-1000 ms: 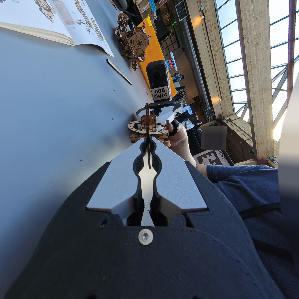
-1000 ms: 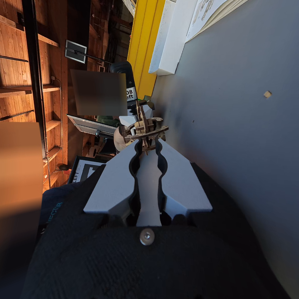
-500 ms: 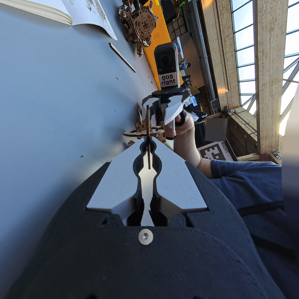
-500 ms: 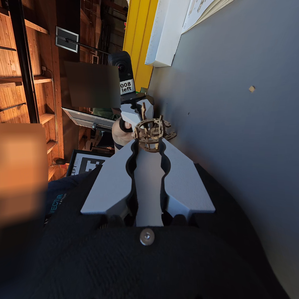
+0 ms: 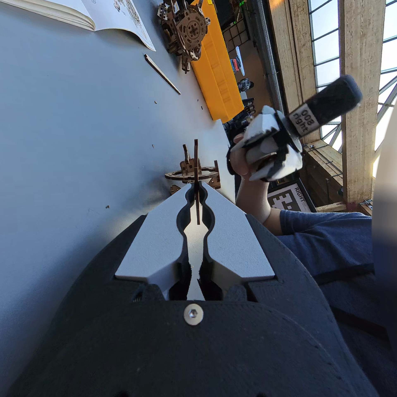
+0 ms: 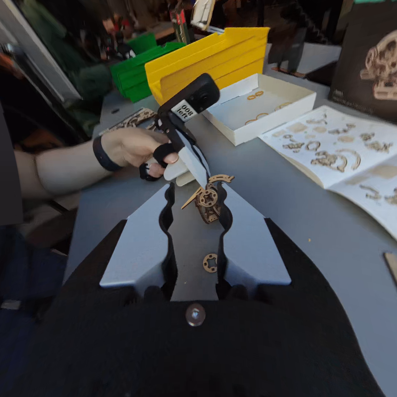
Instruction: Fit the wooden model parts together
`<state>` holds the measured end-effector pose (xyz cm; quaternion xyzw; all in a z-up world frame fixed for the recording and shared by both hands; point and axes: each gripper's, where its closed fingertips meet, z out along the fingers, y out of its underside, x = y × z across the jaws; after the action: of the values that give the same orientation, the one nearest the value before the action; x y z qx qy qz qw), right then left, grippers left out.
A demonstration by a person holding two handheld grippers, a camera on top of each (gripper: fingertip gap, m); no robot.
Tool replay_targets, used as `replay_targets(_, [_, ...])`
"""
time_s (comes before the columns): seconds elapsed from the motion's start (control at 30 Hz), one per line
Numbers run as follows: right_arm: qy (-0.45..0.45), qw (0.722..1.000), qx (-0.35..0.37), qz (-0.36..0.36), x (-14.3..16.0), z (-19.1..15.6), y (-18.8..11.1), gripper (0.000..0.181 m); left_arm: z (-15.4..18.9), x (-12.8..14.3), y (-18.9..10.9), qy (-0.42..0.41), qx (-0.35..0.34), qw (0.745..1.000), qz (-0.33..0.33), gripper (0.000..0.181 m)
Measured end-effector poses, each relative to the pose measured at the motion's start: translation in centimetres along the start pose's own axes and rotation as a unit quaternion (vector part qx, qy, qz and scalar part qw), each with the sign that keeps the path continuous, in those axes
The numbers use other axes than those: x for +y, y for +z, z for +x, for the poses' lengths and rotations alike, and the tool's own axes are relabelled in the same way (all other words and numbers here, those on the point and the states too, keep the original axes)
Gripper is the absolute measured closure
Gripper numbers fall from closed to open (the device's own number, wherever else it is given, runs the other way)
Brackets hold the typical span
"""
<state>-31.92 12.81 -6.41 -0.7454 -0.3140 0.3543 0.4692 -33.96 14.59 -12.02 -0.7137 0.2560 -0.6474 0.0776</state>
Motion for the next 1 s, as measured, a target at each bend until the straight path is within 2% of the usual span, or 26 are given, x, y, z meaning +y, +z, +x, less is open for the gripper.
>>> replay_targets(0.07, [-0.122, 0.992, 0.019, -0.037, 0.3, -1.8, 1.0, 0.147, 0.0, 0.0, 0.0, 0.0, 0.0, 1.0, 0.0, 0.181])
replay_targets(0.13, [-0.221, 0.969, 0.055, -0.097, 1.7, -2.4, 2.2, 0.149, 0.0, 0.0, 0.0, 0.001, -0.001, 1.0, 0.0, 0.181])
replay_targets(0.23, [-0.327, 0.927, 0.105, -0.153, 3.0, -2.1, 3.5, 0.158, 0.0, 0.0, 0.0, 0.003, -0.001, 1.0, 0.0, 0.181])
replay_targets(0.3, [-0.361, 0.907, 0.133, -0.169, 3.2, -1.7, 4.0, 0.162, 0.0, 0.0, 0.0, 0.003, -0.002, 1.0, 0.0, 0.181])
replay_targets(0.53, [-0.37, 0.891, 0.119, -0.236, 4.6, -0.6, 4.7, 0.161, -0.1, 0.1, -0.2, 0.001, -0.002, 1.0, -0.001, 0.181])
replay_targets(0.7, [-0.367, 0.895, 0.111, -0.229, 4.2, -0.4, 5.3, 0.161, -0.1, 0.2, -0.3, 0.0, -0.003, 1.0, -0.003, 0.181])
replay_targets(1.0, [-0.381, 0.884, 0.117, -0.244, 4.7, -0.4, 5.4, 0.164, -0.2, 0.5, -0.4, -0.028, 0.011, 0.999, -0.013, 0.181])
